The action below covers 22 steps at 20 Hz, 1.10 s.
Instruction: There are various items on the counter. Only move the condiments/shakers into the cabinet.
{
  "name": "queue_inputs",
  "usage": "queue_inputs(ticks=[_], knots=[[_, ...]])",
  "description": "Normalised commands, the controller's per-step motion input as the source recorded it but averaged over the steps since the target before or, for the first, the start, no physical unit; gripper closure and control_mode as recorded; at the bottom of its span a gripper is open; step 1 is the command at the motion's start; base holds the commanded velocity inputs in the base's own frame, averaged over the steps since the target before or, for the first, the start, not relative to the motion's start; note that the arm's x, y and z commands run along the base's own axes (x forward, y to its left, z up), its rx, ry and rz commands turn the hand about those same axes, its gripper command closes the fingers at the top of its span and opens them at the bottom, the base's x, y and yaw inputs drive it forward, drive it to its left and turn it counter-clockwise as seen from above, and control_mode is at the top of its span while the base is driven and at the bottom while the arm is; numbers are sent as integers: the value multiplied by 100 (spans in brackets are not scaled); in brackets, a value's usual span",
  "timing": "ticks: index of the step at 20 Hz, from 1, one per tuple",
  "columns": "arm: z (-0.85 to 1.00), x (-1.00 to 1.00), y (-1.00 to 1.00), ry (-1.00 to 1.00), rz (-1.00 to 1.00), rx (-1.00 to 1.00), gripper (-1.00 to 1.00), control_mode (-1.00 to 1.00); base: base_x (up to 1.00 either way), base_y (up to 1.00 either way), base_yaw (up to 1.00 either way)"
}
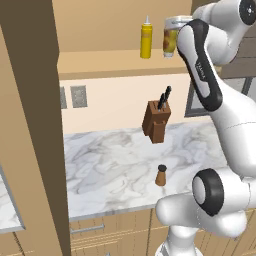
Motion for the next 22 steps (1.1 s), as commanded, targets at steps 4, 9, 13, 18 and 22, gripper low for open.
queue_inputs(ticks=[4,9,13,18,22], knots=[[-5,-100,14,0,0,-5,-100,-100,0,0,0],[-36,-100,0,16,0,-8,-100,-100,0,0,0],[-74,-90,7,21,0,-6,-100,-100,0,0,0],[-62,-85,33,0,-6,-4,-100,-100,0,0,0],[-48,-31,51,3,-22,-3,-100,-100,0,0,0]])
